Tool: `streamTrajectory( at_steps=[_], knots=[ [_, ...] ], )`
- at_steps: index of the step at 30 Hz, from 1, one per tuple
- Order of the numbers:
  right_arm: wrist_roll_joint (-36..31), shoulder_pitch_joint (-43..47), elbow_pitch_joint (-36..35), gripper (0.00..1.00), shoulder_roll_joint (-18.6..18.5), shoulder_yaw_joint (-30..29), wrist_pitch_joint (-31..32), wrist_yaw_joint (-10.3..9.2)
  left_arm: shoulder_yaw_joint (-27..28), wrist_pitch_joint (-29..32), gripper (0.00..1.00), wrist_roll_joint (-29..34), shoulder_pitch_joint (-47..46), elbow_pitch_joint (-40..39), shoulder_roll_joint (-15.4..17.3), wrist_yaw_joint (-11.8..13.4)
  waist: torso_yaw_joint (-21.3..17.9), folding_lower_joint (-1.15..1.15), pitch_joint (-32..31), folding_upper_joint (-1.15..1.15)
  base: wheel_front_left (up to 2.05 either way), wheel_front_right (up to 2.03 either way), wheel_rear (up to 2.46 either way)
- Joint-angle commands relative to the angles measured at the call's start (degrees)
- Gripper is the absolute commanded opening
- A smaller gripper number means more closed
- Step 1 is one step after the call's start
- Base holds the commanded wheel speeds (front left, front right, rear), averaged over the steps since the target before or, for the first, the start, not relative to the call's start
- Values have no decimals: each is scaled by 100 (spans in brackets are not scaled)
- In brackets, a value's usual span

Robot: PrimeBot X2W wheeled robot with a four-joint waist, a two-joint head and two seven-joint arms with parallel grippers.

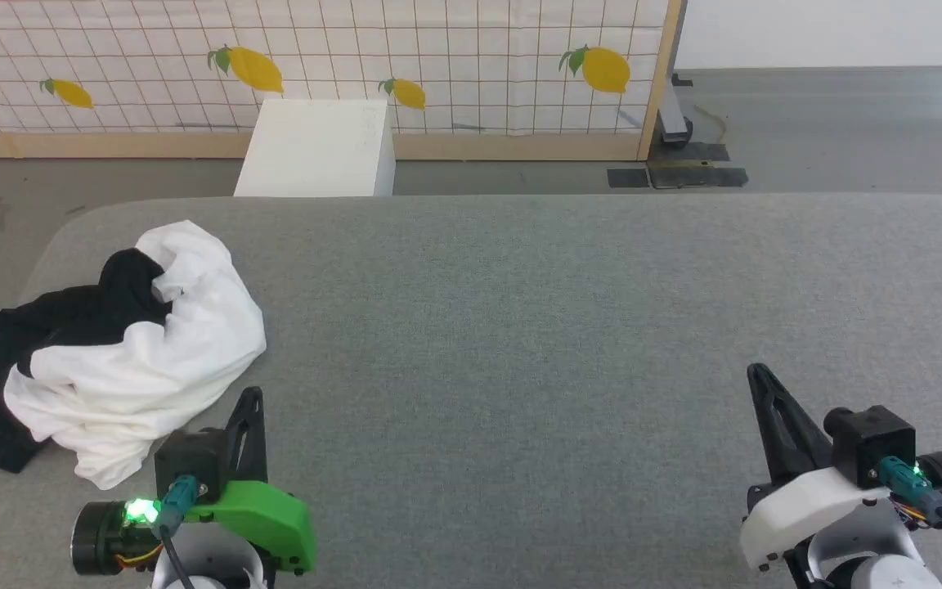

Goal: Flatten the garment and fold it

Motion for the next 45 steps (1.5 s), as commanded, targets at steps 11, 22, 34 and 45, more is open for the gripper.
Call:
streamTrajectory(
  at_steps=[11,22,34,45],
  knots=[
    [-36,-91,-28,0,12,7,-1,-10,13,8,0,73,-103,-17,-25,38,0,0,0,0,0,0,0],
    [-36,-91,-28,0,12,7,-1,-10,13,8,0,73,-103,-17,-25,38,0,0,0,0,0,0,0],
    [33,-14,25,100,-2,-10,-19,0,-48,-27,100,-41,-13,34,0,19,3,0,-3,0,0,0,0],
    [84,-48,83,100,-1,-17,-94,-1,-141,-132,100,-130,-87,162,11,80,136,0,-20,0,0,0,0]
  ],
)
